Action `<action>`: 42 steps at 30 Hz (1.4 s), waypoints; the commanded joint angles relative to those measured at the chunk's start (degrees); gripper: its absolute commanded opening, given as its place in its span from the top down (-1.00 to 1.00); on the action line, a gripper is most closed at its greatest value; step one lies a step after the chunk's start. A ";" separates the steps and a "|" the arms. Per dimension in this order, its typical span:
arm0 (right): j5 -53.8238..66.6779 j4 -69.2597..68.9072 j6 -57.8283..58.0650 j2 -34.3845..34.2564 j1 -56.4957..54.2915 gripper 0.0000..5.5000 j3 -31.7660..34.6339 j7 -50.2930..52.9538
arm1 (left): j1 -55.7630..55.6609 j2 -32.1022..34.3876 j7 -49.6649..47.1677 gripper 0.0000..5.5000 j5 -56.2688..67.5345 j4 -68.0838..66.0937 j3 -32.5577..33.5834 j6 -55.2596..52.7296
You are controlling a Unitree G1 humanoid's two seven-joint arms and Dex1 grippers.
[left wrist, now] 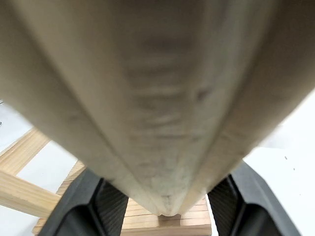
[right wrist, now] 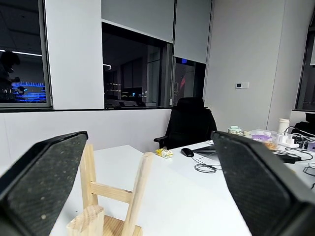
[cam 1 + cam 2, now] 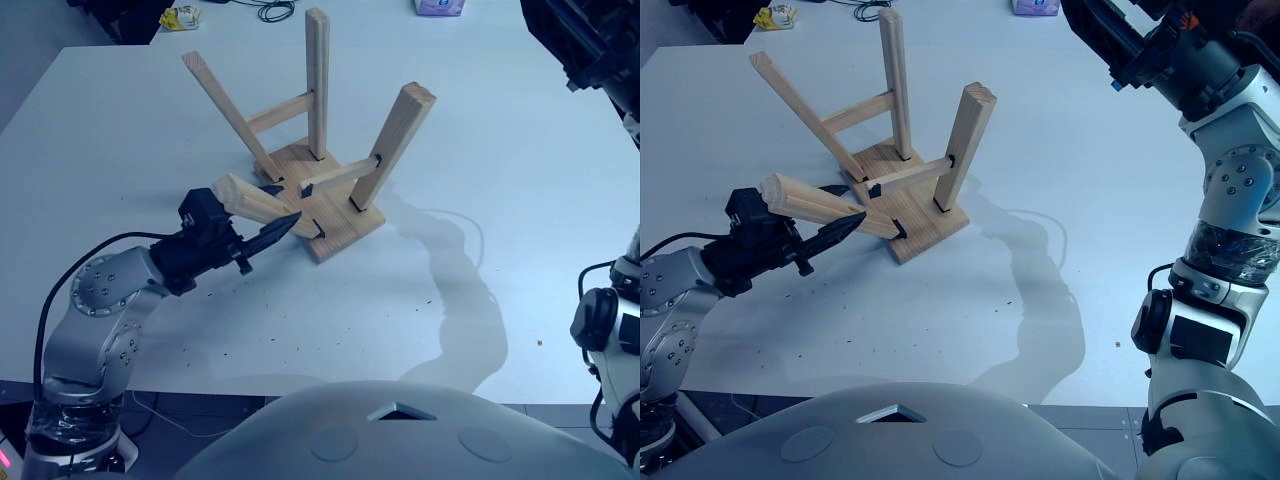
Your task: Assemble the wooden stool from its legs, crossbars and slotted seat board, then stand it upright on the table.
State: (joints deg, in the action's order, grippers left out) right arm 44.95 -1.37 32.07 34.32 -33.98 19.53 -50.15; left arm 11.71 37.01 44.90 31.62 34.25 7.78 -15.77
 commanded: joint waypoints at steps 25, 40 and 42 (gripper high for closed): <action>10.18 -24.36 2.52 -7.70 19.50 -0.69 5.55 16.84 | -3.13 16.10 9.47 0.25 8.32 -5.13 0.64 -13.32; 14.28 -28.31 1.35 -7.13 24.56 -0.69 7.40 23.99 | 4.60 14.20 7.07 0.25 4.06 -2.89 2.92 -9.13; 14.83 -28.02 1.46 -6.56 24.37 -0.69 7.38 23.74 | 5.62 13.38 6.37 0.25 2.40 -2.62 2.27 -7.23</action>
State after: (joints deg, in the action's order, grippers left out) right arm 58.61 -29.83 33.54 26.63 -9.02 26.75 -26.32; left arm 13.95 50.77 52.67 40.05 33.19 12.81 -21.77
